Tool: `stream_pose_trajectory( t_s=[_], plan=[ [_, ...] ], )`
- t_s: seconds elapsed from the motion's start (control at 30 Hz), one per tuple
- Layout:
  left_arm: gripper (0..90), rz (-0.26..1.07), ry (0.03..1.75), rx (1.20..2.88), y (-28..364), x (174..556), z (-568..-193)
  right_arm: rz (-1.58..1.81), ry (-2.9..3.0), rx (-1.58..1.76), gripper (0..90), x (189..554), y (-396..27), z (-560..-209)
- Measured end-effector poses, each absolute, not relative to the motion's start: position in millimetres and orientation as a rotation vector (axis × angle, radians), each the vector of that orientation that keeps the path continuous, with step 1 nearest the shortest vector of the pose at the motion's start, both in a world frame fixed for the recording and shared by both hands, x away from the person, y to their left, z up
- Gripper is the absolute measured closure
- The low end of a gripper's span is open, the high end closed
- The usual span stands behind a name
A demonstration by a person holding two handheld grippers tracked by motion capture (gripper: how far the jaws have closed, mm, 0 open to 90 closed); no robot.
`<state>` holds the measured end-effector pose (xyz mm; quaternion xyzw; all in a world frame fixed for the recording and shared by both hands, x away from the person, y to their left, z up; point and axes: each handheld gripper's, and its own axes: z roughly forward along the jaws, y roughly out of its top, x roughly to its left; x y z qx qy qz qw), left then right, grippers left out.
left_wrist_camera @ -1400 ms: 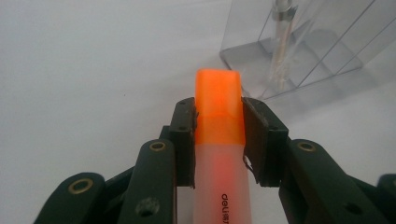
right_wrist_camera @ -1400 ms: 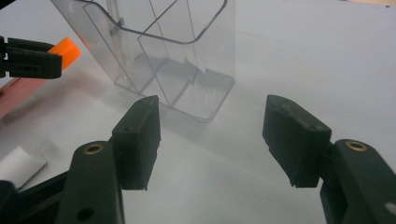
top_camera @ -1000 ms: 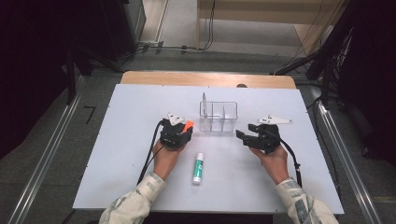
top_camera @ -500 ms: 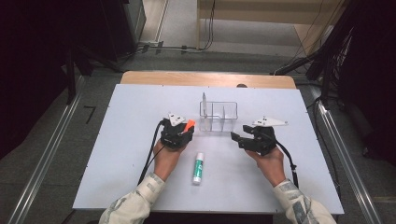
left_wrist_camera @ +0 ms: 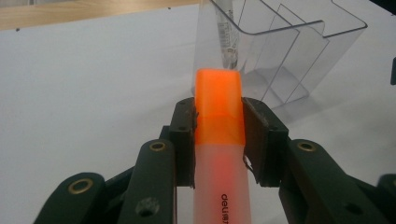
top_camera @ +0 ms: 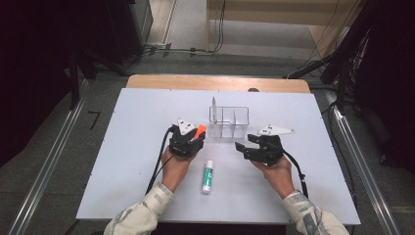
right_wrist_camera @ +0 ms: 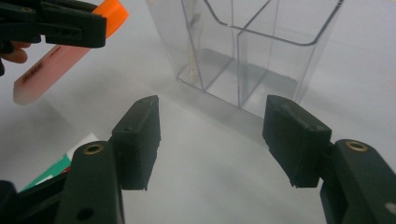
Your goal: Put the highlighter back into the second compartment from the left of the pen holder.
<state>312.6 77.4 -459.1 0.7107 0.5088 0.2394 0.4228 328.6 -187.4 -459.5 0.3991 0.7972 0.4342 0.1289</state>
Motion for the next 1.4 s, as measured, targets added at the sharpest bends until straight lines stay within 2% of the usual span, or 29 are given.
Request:
stream_pose_trajectory(
  t_s=[0.53, 1.4],
  plan=[
    [66.4, 0.516, 1.28, 1.697, 78.4, 313.2, -456.5, 1.28, 2.369, 1.124, 35.3, 323.6, -170.4, -461.8],
    [66.4, 0.506, 1.258, 1.689, 64.4, 314.8, -457.2, 1.335, 2.431, 1.084, 36.0, 320.6, -140.1, -464.6]
  ],
)
